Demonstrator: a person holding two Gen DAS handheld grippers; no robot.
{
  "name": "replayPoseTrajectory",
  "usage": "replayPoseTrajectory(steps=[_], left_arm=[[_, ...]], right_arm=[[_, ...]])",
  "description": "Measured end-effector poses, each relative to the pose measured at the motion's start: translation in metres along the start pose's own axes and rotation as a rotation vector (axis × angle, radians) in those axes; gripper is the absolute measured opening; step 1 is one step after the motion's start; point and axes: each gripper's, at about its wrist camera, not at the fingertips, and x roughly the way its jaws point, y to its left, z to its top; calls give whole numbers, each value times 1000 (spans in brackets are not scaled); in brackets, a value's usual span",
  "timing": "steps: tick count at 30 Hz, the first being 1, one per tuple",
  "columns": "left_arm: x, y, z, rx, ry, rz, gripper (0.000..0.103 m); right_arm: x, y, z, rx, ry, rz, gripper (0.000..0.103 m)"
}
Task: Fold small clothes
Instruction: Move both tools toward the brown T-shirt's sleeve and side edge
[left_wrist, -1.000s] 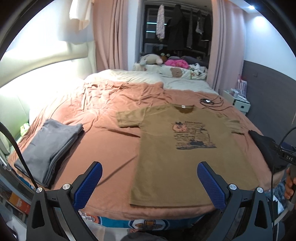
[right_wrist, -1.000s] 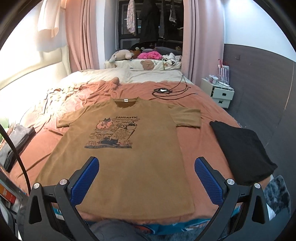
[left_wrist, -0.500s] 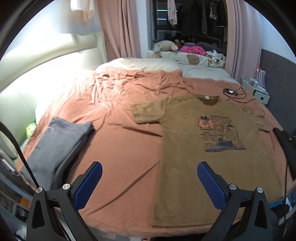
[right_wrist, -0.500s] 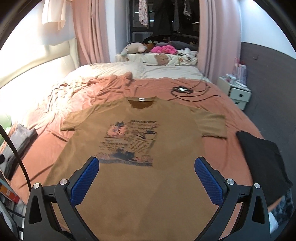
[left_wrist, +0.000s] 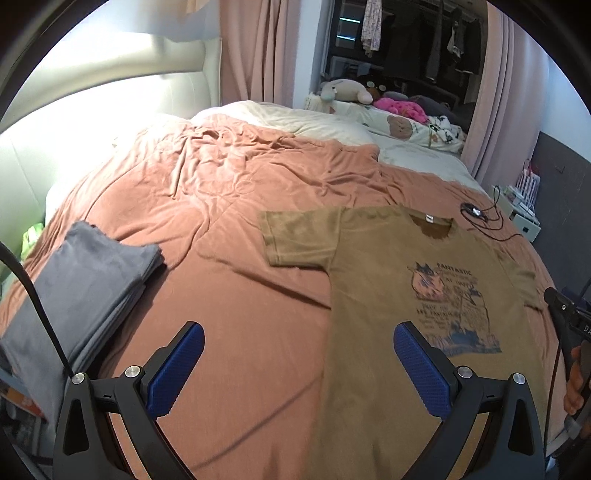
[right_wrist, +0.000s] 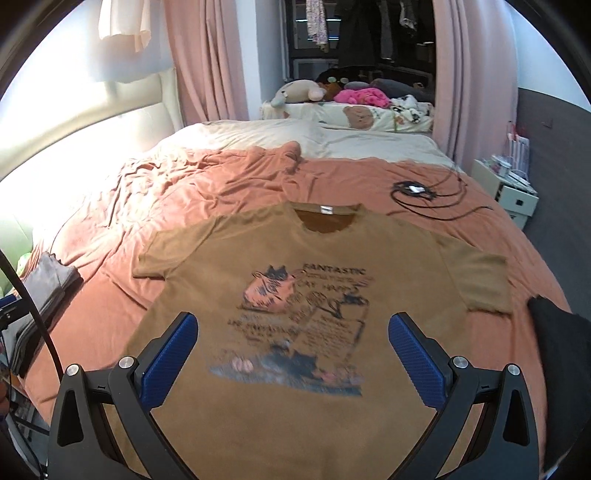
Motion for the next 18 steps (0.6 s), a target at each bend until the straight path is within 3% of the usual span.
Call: replayPoseTrajectory(steps=[7, 10, 18], left_arm=[[35, 13, 25, 43, 2, -68, 103], [51, 22, 41, 42, 6, -52, 103], [104, 54, 85, 19, 49, -106, 100]], right_arm=[[32, 9, 20, -17, -49, 31, 103], [49, 12, 26, -17, -57, 43, 103], [109, 27, 47, -48, -22, 91, 103]])
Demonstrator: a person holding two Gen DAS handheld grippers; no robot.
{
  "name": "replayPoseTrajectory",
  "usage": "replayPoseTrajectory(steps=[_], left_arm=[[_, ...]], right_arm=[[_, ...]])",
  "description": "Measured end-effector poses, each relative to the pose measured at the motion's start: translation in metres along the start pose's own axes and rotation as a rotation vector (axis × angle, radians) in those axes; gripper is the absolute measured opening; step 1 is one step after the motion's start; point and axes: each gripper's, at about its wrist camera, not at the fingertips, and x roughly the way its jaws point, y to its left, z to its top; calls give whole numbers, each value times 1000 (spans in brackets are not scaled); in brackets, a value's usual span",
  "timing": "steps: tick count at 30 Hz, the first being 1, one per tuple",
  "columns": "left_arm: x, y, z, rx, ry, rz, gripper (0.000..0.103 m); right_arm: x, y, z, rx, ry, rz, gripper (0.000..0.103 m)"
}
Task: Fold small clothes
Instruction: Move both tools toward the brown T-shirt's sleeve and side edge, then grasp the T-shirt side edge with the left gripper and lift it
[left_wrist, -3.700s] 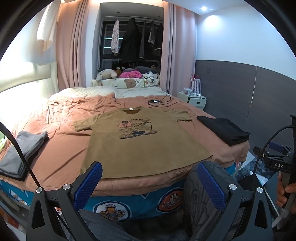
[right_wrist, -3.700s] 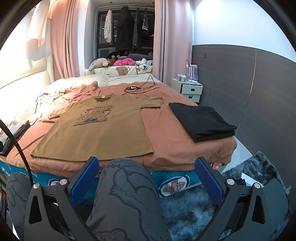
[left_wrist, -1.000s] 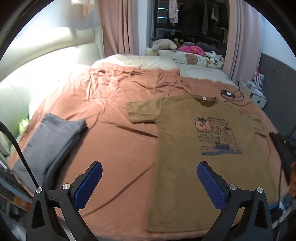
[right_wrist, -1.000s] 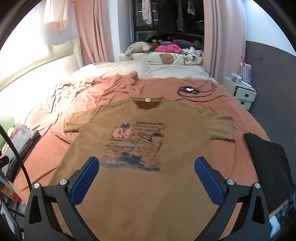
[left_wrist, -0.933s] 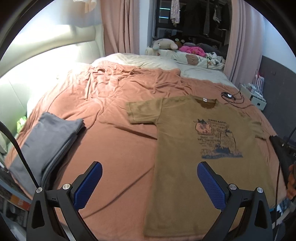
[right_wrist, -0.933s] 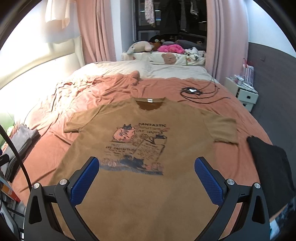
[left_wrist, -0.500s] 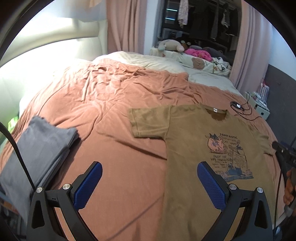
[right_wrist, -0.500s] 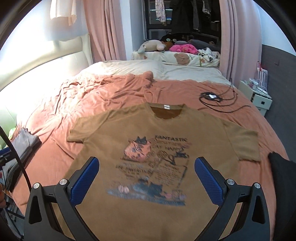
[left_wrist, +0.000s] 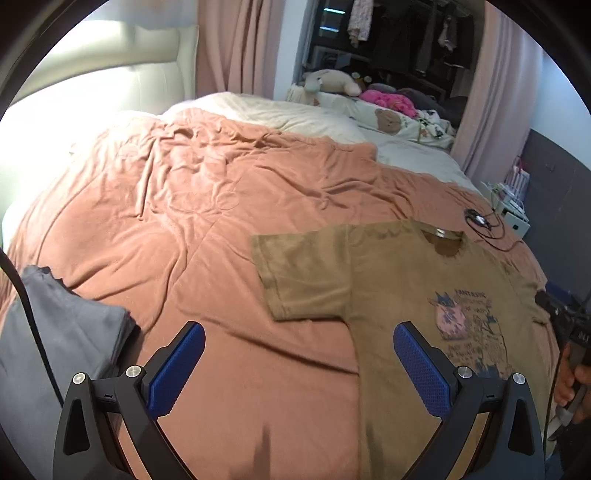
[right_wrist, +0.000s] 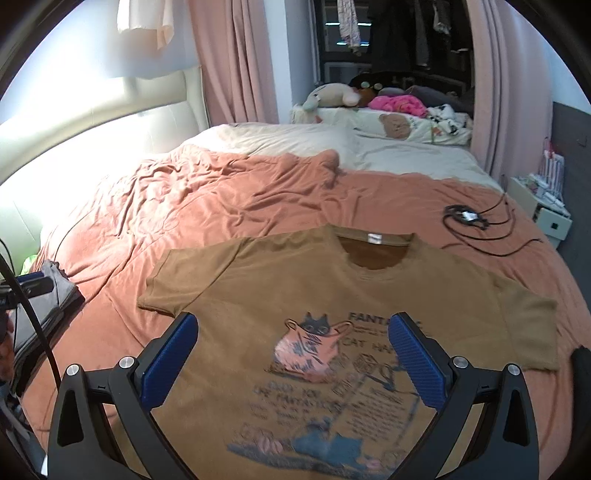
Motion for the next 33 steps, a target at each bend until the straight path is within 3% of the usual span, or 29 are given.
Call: replayPoseTrajectory(steps=[6, 11, 15, 22, 28, 33], left_arm=[[50, 27, 25, -77, 67, -19, 80], [99, 35, 37, -125, 138, -28, 66], [135, 35, 43, -133, 183, -27, 59], [187, 43, 46, -147, 252, 6, 59], [220, 55, 42, -221, 297, -15, 51], [236, 52, 39, -235, 296, -7, 20]], right_arm=[[53, 2, 21, 28, 72, 67, 77], [98, 10, 36, 40, 129, 102, 65], [133, 15, 42, 60, 183, 155, 53], [189, 25, 51, 98, 241, 219, 37], [245, 33, 50, 175, 314, 286, 23], [283, 35, 45, 265, 360, 348, 14]])
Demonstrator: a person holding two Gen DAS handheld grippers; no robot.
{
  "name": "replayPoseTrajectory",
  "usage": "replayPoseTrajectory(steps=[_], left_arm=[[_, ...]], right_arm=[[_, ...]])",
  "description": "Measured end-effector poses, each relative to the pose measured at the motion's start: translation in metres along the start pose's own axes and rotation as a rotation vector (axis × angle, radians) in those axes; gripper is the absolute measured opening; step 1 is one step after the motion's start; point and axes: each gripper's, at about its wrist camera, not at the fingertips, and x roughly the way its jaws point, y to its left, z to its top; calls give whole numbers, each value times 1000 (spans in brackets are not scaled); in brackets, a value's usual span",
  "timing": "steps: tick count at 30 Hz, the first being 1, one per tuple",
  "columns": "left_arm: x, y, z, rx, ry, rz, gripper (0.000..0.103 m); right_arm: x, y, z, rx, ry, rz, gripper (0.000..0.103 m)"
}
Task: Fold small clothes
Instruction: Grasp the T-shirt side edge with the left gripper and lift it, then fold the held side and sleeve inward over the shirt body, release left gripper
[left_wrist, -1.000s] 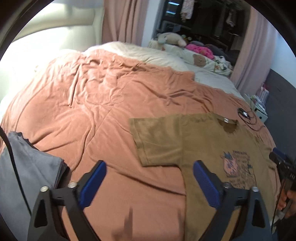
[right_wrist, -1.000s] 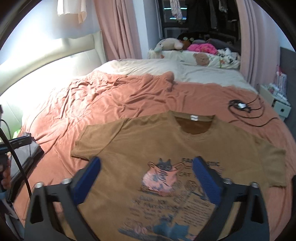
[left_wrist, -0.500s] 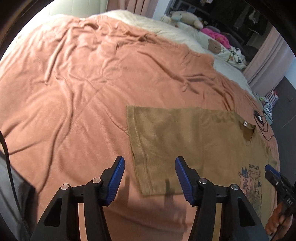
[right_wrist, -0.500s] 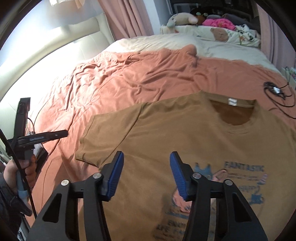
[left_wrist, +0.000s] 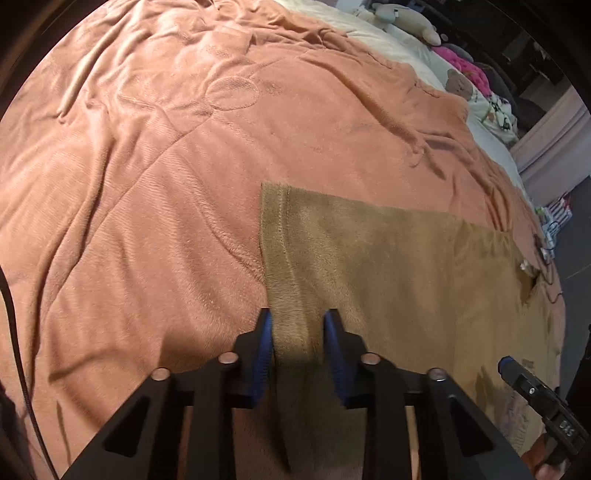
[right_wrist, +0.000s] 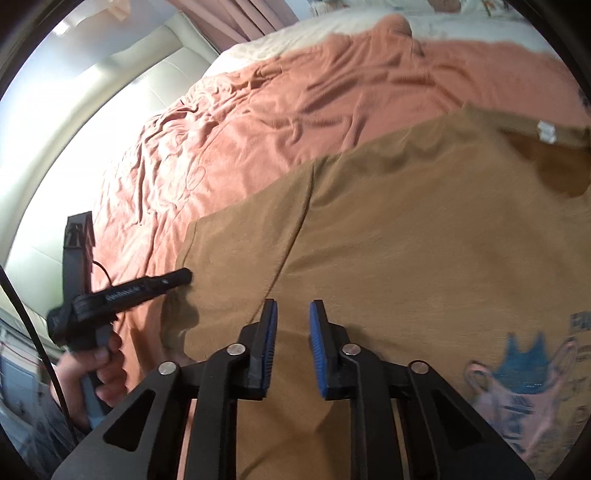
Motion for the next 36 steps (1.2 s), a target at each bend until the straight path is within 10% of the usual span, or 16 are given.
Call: replayPoseTrajectory(steps=[2, 14, 24, 31, 36], left_arm=[[-1, -3, 2, 18, -12, 8, 8], [-37, -17, 13, 18, -85, -77, 6], [-67, -67, 17, 92, -103, -140, 6], [-74, -115, 7, 149, -88, -210, 6], [-71, -155, -4, 212, -67, -259, 6]], right_arm=[[12, 0, 3, 18, 14, 26, 11], [70, -10, 5, 145, 84, 96, 6], [33, -15, 12, 149, 74, 89, 8], [-19, -26, 5, 135, 17, 15, 55], [-54, -38, -7, 131, -13, -25, 55]])
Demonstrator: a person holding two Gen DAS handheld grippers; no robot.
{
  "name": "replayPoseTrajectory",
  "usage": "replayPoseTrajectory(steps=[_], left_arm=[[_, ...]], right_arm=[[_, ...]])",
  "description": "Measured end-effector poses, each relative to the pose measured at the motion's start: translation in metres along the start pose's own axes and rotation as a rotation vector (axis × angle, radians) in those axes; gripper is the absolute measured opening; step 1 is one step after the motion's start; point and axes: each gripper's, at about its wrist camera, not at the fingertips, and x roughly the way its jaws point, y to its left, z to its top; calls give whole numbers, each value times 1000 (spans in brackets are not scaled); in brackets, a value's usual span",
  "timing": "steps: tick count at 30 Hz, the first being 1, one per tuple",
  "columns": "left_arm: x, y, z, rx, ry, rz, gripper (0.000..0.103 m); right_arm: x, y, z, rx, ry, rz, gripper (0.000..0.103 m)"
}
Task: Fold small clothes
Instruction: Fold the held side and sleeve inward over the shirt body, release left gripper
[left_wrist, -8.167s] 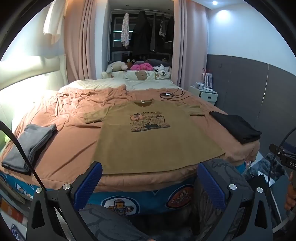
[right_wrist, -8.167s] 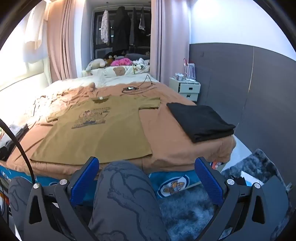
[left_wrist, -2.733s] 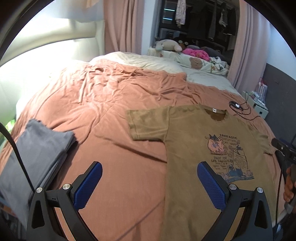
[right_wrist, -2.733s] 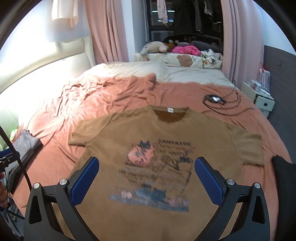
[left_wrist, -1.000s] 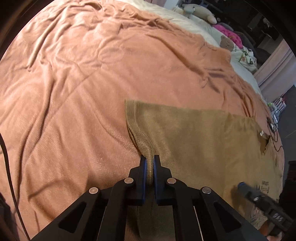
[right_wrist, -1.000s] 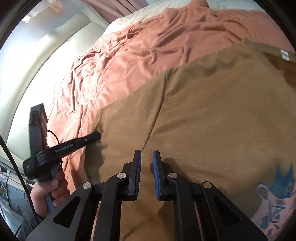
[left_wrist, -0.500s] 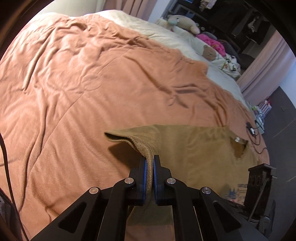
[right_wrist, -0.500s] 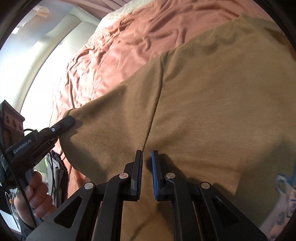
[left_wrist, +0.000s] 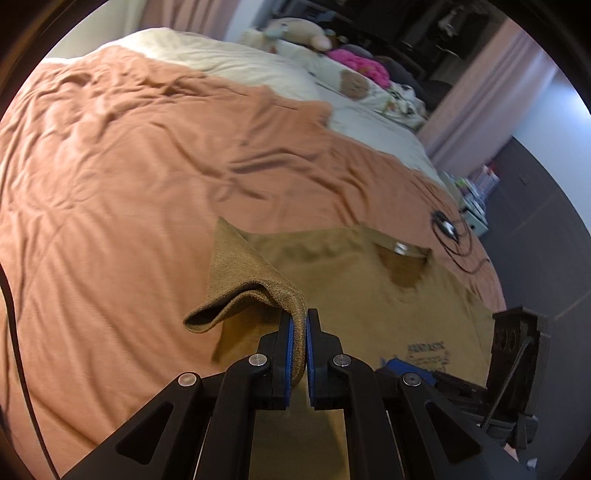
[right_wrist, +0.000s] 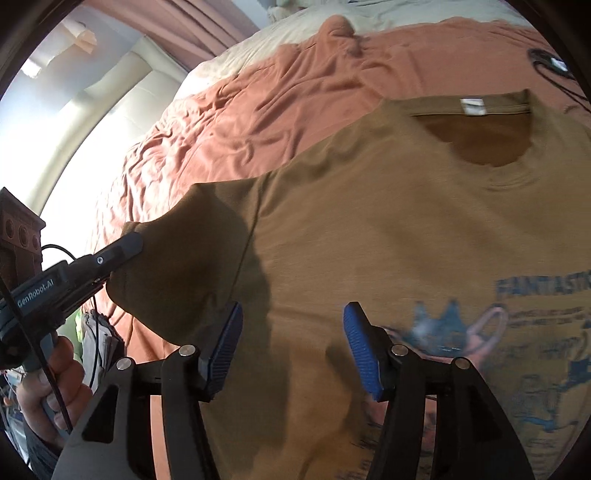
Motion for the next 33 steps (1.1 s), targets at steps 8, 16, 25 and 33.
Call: replayPoseTrajectory(steps=[8, 16, 25, 33], left_arm=[[21, -54, -17, 124, 75, -99, 19], [6, -25, -14, 67, 25, -12, 67], [33, 21, -36, 26, 108, 105, 43], [57, 41, -60, 51, 210, 136, 32]], right_arm=[[-35, -24, -3, 31, -13, -38, 55], [-38, -30, -2, 41, -10, -15, 70], [-3, -12, 3, -88, 18, -70, 70], [46, 20, 0, -275, 68, -286, 70]])
